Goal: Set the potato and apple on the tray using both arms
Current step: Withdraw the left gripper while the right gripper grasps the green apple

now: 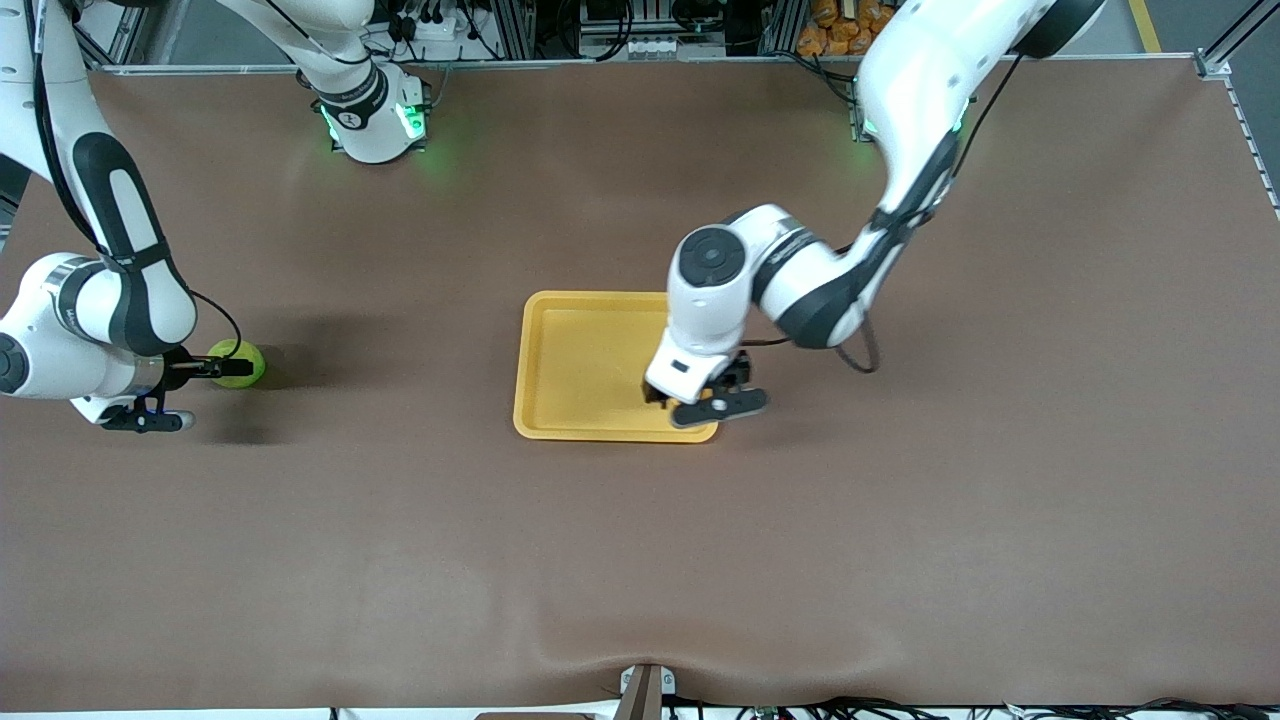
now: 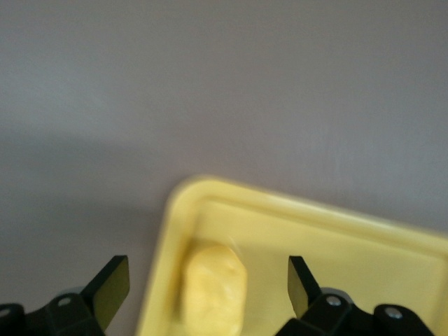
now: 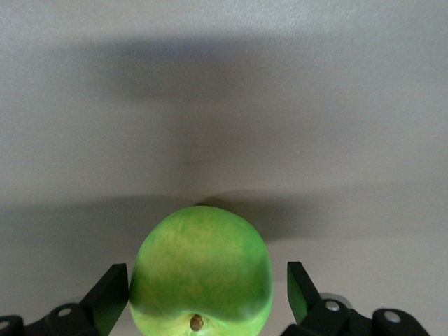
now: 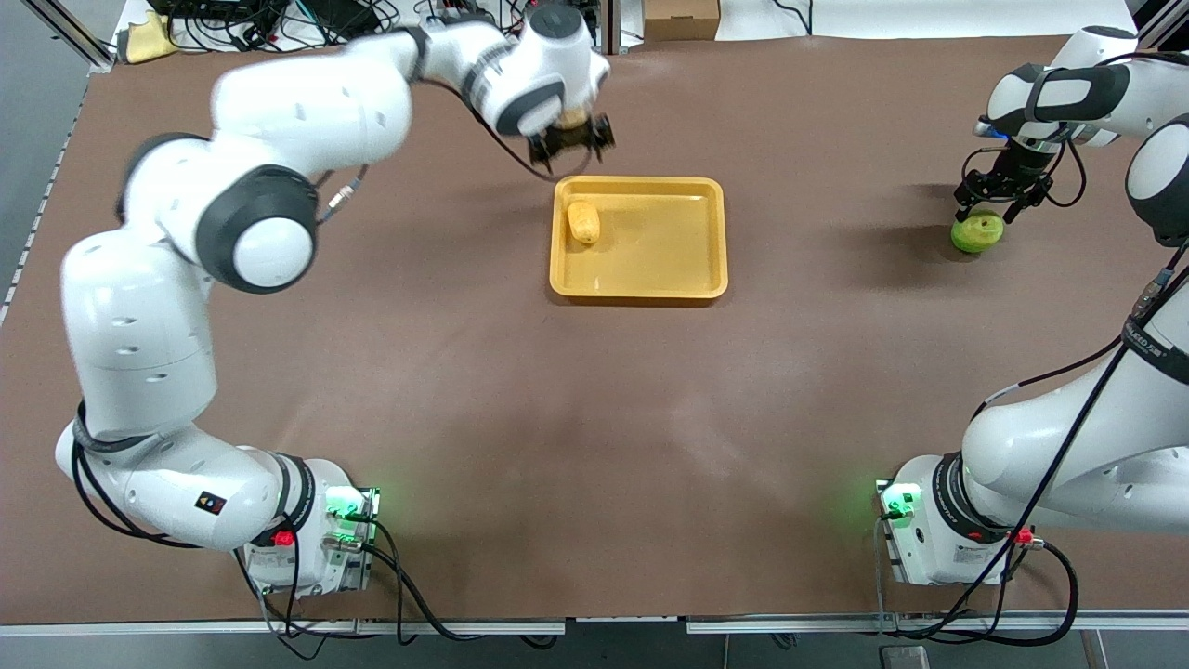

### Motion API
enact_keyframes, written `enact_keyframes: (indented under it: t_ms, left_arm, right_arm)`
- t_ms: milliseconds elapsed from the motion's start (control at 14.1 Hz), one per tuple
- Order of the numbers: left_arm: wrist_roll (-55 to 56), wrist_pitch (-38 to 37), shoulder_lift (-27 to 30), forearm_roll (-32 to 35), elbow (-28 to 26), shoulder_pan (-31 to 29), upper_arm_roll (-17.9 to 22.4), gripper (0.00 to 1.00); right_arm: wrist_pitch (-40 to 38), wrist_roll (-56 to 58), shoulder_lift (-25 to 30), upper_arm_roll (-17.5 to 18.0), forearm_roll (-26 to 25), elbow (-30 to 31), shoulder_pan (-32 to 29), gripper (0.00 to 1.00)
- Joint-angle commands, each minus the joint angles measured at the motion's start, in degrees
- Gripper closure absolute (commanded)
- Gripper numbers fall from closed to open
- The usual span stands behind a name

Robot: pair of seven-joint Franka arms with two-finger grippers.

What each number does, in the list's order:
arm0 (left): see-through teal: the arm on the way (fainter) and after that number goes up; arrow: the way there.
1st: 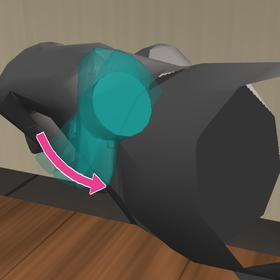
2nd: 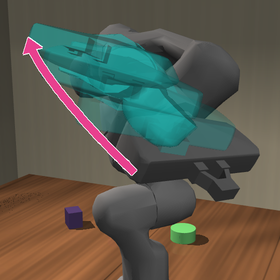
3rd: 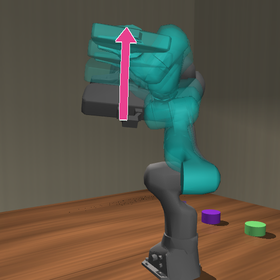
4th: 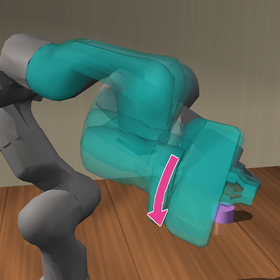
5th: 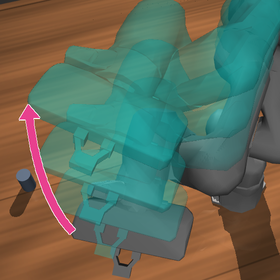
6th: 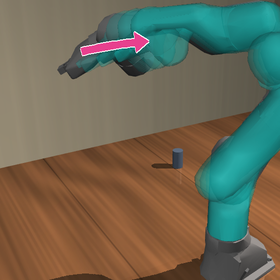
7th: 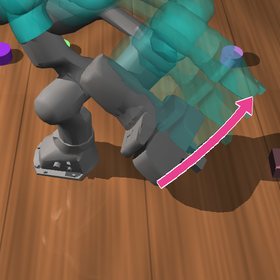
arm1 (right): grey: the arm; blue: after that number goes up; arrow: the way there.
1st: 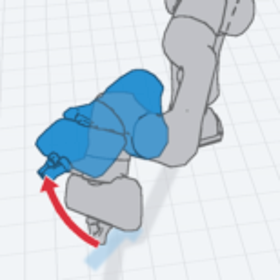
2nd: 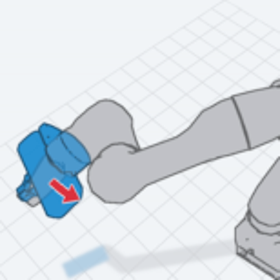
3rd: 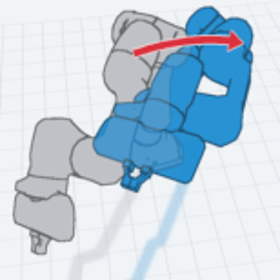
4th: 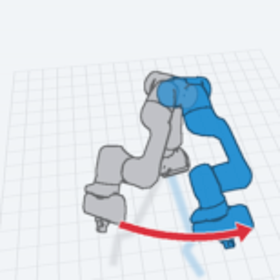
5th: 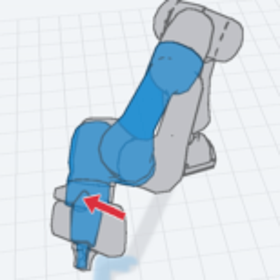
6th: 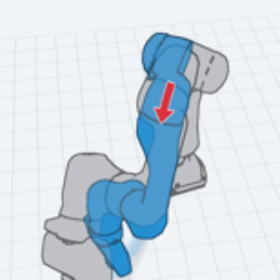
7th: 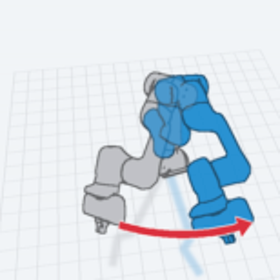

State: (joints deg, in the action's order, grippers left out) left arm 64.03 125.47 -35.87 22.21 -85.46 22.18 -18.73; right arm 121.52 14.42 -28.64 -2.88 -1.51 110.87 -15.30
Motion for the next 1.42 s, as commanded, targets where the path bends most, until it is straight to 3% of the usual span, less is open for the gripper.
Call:
enact_keyframes:
  t_ms: [0, 71, 569, 853, 1066, 1137, 1351]
  left_arm:
    - [-0.83, -1.81, 5.53, 1.17, -1.81, -8.52, -0.43, 0.00]
    - [-2.58, -1.90, 6.59, 1.08, -1.99, -11.42, -0.43, 0.00]
    - [-22.25, -9.80, 15.02, -2.95, -2.16, -25.86, -1.04, 0.00]
    - [-33.77, -17.53, 20.04, -9.64, -3.13, -27.89, -0.61, 0.00]
    - [-37.47, -20.71, 22.93, -10.17, -4.35, -27.19, 0.80, 0.00]
    - [-39.75, -20.79, 23.90, -11.30, -4.80, -26.32, 2.37, 0.00]
    - [-50.10, -21.59, 29.78, -18.41, -9.17, -18.33, 16.05, 0.00]
  right_arm:
    - [0.47, 2.79, 1.31, 1.30, 1.07, 1.37, -1.75, 0.66]
    - [0.12, 3.59, 1.39, 1.38, 1.85, 1.28, -2.27, 1.00]
    - [-10.77, -0.79, 5.87, 2.09, 2.83, -1.88, 3.95, 1.00]
    - [-13.06, -4.58, 8.95, 2.18, 3.70, -1.88, 8.52, 1.00]
    - [-14.29, -12.20, 9.48, 2.09, 7.74, -1.88, 12.47, 1.00]
    - [-14.91, -15.27, 10.00, 2.18, 8.79, -1.79, 14.23, 1.00]
    - [-15.53, -27.39, 10.53, 2.09, 12.13, -1.88, 21.17, 1.00]
